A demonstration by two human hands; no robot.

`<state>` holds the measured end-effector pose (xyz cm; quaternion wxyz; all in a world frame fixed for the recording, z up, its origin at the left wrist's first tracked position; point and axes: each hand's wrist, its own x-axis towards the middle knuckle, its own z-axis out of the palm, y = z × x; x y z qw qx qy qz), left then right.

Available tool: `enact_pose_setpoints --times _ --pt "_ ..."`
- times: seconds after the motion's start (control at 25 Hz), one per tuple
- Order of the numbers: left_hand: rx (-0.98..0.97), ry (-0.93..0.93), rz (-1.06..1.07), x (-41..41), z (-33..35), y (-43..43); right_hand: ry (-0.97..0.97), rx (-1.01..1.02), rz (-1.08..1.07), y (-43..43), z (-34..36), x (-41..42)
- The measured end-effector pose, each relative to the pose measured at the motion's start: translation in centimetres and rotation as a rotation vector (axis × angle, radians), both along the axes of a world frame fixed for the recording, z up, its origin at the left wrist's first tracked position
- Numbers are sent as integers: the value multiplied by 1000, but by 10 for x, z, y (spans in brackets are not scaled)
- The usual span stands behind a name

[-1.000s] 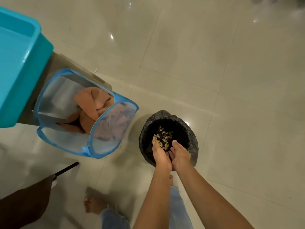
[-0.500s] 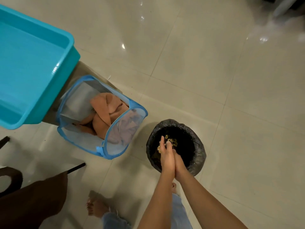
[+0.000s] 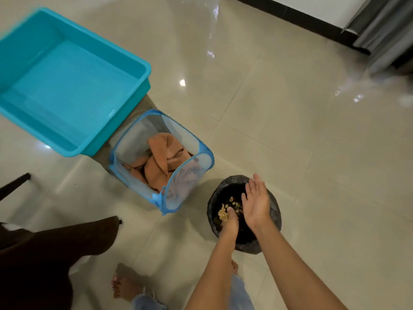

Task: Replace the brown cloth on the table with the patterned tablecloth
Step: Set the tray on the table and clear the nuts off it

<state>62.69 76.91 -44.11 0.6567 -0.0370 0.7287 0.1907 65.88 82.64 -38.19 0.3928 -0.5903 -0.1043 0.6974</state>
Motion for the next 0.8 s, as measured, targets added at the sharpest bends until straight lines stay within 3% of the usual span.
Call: enact_pose_setpoints --times 0.08,0.4,0.64,0.8 --pt "98 -37 77 -25 48 10 -29 48 84 9 18 -11" --pt "405 252 267 -158 215 23 -217 287 339 3 160 -116" --pt "599 446 685 -293 305 -44 -111 490 639 -31 277 -255" --pt "672 495 838 -383 391 -121 -118 627 862 -90 339 -361"
